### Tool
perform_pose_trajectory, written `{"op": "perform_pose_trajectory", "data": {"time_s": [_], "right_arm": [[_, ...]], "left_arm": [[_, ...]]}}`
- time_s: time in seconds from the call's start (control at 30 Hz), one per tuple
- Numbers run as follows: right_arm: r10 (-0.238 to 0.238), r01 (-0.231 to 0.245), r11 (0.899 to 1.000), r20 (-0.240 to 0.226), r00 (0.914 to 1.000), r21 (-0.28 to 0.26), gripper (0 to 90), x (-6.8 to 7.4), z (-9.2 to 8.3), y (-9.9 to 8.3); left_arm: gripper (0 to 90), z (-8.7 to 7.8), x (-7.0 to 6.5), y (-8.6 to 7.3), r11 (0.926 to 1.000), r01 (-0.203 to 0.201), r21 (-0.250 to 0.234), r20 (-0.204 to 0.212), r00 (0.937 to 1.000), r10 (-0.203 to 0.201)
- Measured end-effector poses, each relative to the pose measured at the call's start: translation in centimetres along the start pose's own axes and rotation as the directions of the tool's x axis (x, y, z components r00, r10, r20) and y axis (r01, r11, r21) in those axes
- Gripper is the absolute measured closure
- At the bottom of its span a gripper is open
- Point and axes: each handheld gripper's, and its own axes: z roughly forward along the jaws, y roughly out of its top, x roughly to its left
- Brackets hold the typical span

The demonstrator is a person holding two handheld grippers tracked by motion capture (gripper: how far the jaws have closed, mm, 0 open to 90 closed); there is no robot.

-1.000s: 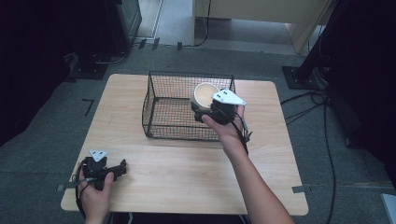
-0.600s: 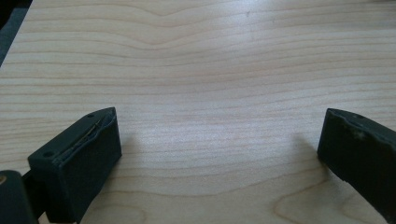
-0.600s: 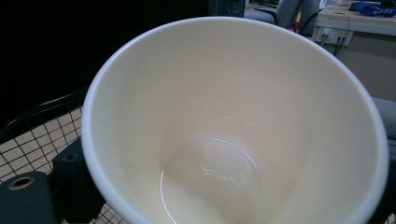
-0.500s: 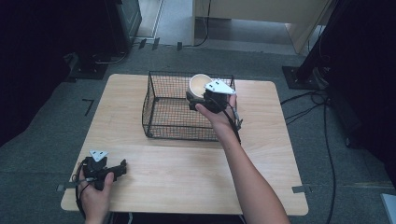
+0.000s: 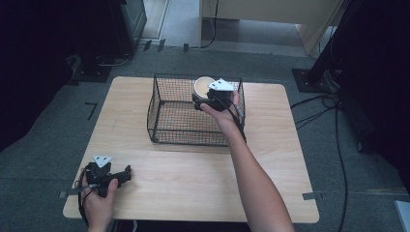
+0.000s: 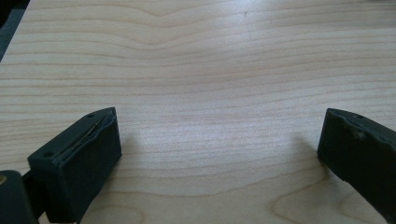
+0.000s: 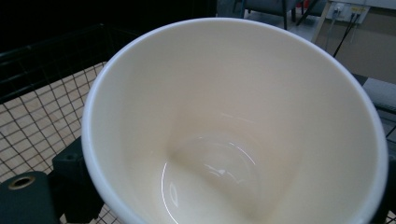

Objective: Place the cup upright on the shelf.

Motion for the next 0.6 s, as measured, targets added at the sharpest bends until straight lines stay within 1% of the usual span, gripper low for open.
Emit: {"op": "perform_pose_trajectory", "data": {"time_s": [0.07,0.13,0.2,0.27,0.37,0.53,0.6], "right_arm": [[-0.001,0.001,1.000,-0.021,0.9998,-0.009,8.5,-0.2,0.5,-0.3],[-0.003,0.003,1.000,-0.034,0.9994,-0.006,8.5,-0.3,1.0,-0.6],[0.000,0.000,1.000,-0.045,0.9990,0.006,8.5,-0.4,1.5,-0.8],[0.011,-0.009,1.000,-0.068,0.9977,0.018,8.5,-0.6,2.0,-1.1],[0.016,-0.012,0.999,-0.084,0.9963,0.046,8.5,-0.7,2.5,-1.3],[-0.003,0.015,0.994,-0.116,0.9932,0.106,8.5,-0.9,3.4,-1.9],[-0.027,0.043,0.991,-0.123,0.9920,0.130,8.5,-0.8,3.7,-2.2]], "left_arm": [[0.0,0.0,0.0,0.0,1.0000,-0.001,0.000,0.000,1.0000,0.001],[0.0,0.0,0.0,0.0,1.0000,-0.001,0.000,0.000,1.0000,0.001],[0.0,0.0,0.0,0.0,1.0000,0.000,-0.001,0.000,1.0000,0.000],[0.0,0.0,0.0,0.0,1.0000,-0.002,0.001,0.000,1.0000,0.002],[0.0,0.0,0.0,0.0,1.0000,-0.002,0.001,0.000,1.0000,0.002],[0.0,0.0,0.0,0.0,1.0000,-0.003,0.001,0.001,1.0000,0.003],[0.0,0.0,0.0,0.0,1.0000,-0.005,0.002,0.002,1.0000,0.005]]}}
